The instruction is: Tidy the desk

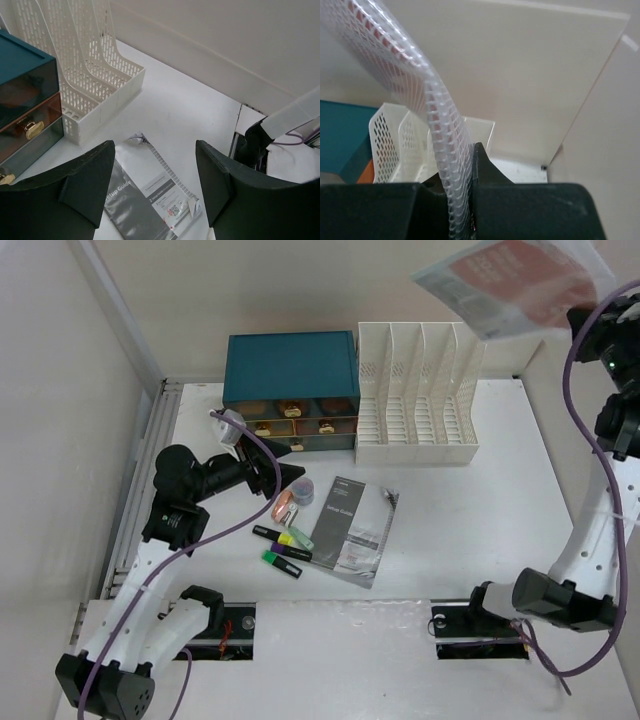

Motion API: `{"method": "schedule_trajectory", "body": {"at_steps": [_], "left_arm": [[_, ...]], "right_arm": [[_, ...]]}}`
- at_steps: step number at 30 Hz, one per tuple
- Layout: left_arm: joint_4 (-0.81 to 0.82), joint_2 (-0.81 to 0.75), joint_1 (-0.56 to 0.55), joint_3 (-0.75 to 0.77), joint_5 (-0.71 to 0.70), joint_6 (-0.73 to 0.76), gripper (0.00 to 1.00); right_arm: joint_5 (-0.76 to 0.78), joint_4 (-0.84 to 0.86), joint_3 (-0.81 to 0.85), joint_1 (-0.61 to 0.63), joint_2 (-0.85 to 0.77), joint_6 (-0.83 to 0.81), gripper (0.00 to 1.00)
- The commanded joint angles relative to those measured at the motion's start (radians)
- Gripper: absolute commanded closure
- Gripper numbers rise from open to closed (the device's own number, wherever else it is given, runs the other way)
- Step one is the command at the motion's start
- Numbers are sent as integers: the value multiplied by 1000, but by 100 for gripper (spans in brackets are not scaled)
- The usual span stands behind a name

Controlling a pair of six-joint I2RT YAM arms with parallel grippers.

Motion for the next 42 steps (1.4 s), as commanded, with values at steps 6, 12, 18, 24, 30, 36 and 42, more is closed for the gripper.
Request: {"method": "schedule_trajectory", "body": {"at_steps": [6,12,18,24,30,36,42], "left_arm": [[55,-26,4,-32,1,12,38],[55,-69,4,-52,-8,23,37],[64,-101,4,-72,-8,23,37],[52,-123,-8,-81,-39,42,35],[33,-132,-19,-81,-50,51,35],[42,-141,-19,-92,-60,60,34],[43,-132,-19,-92,-60,60,34]], "right_arm": [[318,-237,-9,306,-11,-163,100],[518,-326,4,499,-13,-137,100],[518,-375,-25,559,-30,-77,100],[537,-364,-73,569,-44,-32,100],[616,-355,-64,569,-34,87,100],[745,-364,-97,592,-54,147,100],[828,-364,-130,629,-53,181,100]]}}
